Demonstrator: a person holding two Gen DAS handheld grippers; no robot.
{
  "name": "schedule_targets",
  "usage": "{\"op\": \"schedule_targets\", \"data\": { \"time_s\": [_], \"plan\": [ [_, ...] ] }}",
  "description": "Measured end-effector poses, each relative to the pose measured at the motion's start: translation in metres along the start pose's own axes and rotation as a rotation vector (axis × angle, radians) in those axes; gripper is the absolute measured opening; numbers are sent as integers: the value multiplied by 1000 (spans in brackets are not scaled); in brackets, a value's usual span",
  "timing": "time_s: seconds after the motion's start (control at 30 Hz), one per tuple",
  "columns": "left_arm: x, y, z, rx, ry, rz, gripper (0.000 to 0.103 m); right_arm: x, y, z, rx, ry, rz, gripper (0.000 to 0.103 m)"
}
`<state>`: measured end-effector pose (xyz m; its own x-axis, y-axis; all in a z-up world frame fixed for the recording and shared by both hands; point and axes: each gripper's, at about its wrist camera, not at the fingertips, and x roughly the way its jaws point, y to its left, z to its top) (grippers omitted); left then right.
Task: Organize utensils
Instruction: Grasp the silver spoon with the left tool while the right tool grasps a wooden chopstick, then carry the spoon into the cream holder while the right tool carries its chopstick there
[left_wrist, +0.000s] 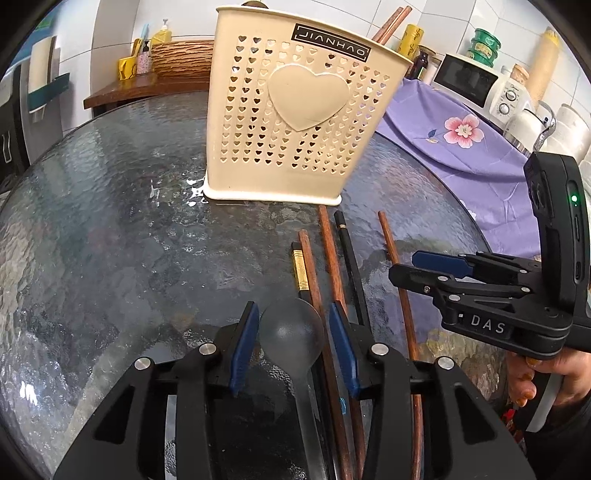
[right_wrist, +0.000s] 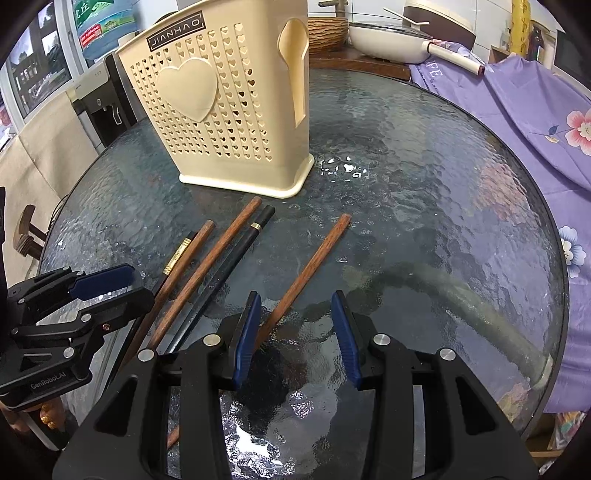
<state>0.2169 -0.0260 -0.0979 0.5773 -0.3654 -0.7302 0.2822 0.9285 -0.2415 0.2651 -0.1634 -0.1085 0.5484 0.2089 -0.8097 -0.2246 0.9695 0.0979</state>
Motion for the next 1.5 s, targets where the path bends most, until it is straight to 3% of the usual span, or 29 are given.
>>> {"op": "schedule_targets", "data": {
  "time_s": [0.13,0.2,0.37,0.63,0.77,0.97,1.1,1.5],
  "plan": [
    [0,-1,-1,0,0,10,35,3,-2,6,6,9,-4,39],
    [0,-2,-1,-3,-1,12,35,6,-3,11,12,12,-23,27],
    [0,-1,1,-18,-3,34,35,12,-5,22,28,30,-10,16],
    [-7,12,0,-53,-15,47,35,16,-2,28,40,30,3,13],
    [-15,16,2,-64,-37,55,35,16,-15,28,109,32,51,9],
    [-25,8,4,-38,-79,96,35,17,-30,28,168,36,90,7],
    [-28,-2,5,-8,-95,114,35,17,-29,27,155,34,70,7],
    [-61,-8,15,-14,-191,99,35,-48,-30,25,142,-153,182,7]
  ]
}}
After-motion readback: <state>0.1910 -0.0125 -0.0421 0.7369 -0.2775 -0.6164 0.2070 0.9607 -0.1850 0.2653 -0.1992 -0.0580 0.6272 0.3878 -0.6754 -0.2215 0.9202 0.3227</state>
